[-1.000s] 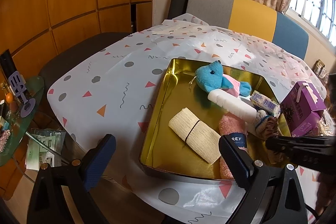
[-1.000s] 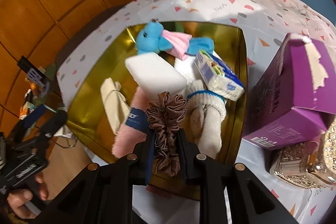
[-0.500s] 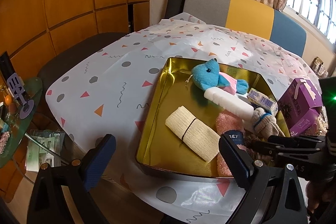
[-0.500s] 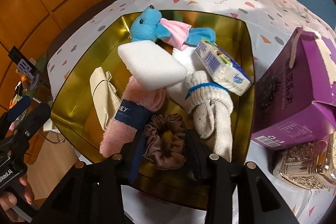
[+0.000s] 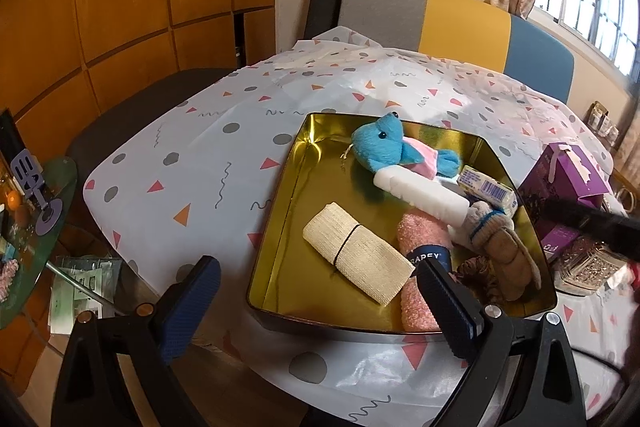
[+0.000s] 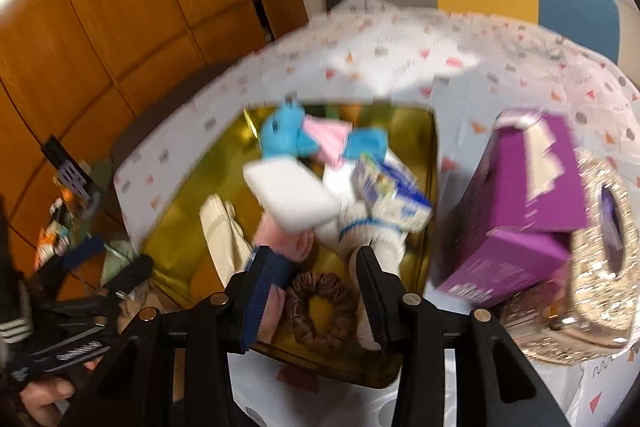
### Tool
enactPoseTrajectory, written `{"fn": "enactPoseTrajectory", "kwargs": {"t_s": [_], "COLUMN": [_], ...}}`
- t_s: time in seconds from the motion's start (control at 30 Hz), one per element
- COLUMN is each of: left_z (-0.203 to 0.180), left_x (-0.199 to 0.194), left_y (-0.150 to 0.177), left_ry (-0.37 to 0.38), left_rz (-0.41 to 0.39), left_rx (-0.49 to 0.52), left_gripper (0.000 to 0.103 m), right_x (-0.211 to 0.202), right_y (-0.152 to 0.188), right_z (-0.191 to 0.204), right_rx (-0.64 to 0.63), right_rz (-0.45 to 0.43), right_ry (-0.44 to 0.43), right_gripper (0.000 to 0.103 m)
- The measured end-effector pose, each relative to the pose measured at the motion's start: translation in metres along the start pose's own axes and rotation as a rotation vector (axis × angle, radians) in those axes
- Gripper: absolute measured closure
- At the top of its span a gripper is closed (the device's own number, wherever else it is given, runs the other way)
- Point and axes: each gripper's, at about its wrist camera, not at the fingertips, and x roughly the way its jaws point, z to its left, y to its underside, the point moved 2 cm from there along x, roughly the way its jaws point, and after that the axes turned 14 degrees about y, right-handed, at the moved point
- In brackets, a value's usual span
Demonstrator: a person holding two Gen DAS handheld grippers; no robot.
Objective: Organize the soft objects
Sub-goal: 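Move both grippers from the tray toward the white packet and red sock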
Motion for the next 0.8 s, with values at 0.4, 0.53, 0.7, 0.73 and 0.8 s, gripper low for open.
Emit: {"fn": "enactPoseTrajectory", "kwargs": {"t_s": [0.4, 0.53, 0.7, 0.73, 0.8], "left_z": [-0.035, -0.056, -0.094, -0.102, -0.121], "left_x": [-0.007, -0.01, -0.012, -0.014, -0.017], "left_y": [-0.008, -0.014, -0.021, -0.022, -0.024], "left_ry": [0.092, 0.133, 0.199, 0.221, 0.263], "left_rz": [-0.017, -0.025, -0.027, -0.028, -0.032], "left_rx": [0.101, 0.155, 0.248, 0.264, 0.307], "left_gripper": [0.003, 0.003, 0.003, 0.003, 0.003], "right_x": [-0.087, -0.107, -0.117, -0.119, -0.12], "right_y": [-0.004, 0.011, 0.037, 0.043, 0.055], "right_z": [-0.096, -0.146, -0.213, -0.229, -0.257], "right_rx": [0.182, 0.256, 0.408, 0.453, 0.541], "right_rz": [-0.204, -0.218, -0.196, -0.189, -0.179], "right_ry": [0.078, 0.17, 0.284, 0.312, 0.361], "right_gripper": [0.06, 0.06, 0.06, 0.06, 0.06]}}
